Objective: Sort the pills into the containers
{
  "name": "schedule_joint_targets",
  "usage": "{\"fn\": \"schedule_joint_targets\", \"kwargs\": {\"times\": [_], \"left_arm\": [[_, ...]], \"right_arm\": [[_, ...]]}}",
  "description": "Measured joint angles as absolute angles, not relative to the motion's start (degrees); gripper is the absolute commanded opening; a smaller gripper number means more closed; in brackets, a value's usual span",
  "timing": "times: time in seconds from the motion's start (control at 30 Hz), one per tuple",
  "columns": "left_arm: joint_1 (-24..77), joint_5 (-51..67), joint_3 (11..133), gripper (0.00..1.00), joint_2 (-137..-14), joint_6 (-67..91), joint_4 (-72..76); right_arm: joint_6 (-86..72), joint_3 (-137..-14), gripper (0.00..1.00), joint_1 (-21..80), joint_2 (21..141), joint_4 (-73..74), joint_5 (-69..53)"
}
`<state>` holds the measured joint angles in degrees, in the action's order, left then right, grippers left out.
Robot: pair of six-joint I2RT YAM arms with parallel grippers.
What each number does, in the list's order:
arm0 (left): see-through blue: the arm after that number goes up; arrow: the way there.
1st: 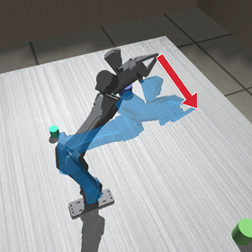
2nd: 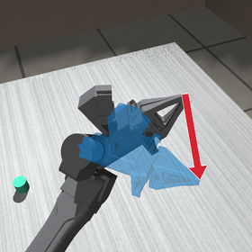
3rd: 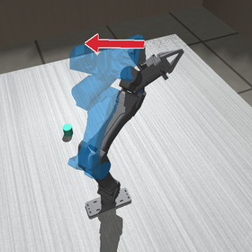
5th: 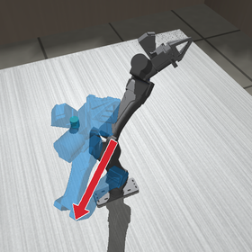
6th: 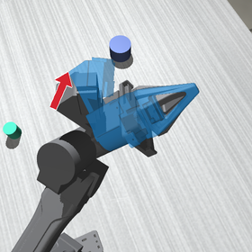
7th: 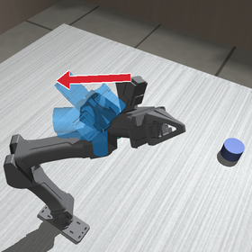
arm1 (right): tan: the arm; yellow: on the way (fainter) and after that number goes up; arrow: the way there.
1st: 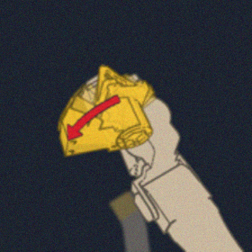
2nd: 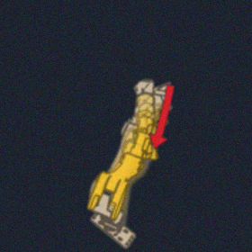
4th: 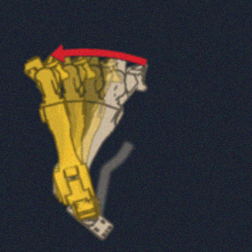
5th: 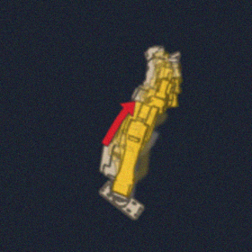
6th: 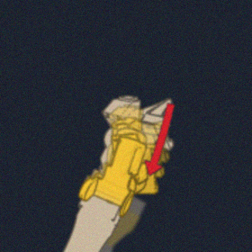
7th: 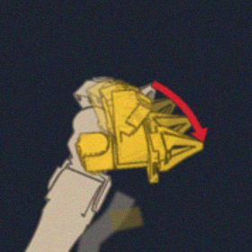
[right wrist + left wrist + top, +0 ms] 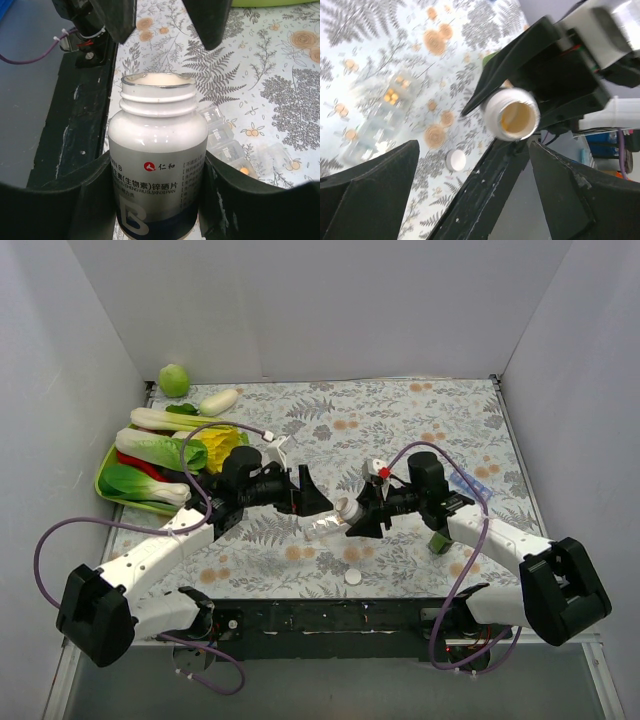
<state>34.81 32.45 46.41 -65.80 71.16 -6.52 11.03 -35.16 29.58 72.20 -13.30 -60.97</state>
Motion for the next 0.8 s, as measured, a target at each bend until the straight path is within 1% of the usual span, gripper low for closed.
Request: {"fn": "schedule_joint_targets", "kwargs": {"times": [0.2,0.27,0.43,0.5,0.63,0.7,0.8], "left_arm": [[34.7,30.9,38.7,0.9,-62.9,71.4,-7.3],[36.2,30.2,35.7,0.9,-61.1,71.3,-7.0],[48.7,24.6,31.6,0.9,-59.8,71.4,-4.4],[54.5,19.9,31.3,0.89,-61.5,71.2,-3.6],[64.3,7.4,31.7,0.85,-68.2,70.7,-1.5],[67.3,1.6,32.9,0.79,-72.9,70.5,-1.7],[70.1,-5.1,36.9,0.77,-79.8,70.5,-2.7]], "right_arm": [[17.4,-36.0,0.01,29.4,71.8,-8.1,-57.3],[20.1,-36.6,0.01,29.0,71.4,-6.0,-55.9],[24.7,-37.4,0.01,24.8,68.8,-2.7,-52.5],[25.6,-37.8,0.01,22.6,68.4,-2.2,-51.2],[26.1,-38.2,0.01,18.7,68.2,-1.3,-48.8],[26.1,-38.2,0.01,17.2,68.2,-0.9,-48.1],[26.1,-38.2,0.01,16.0,68.2,-0.4,-47.8]]}}
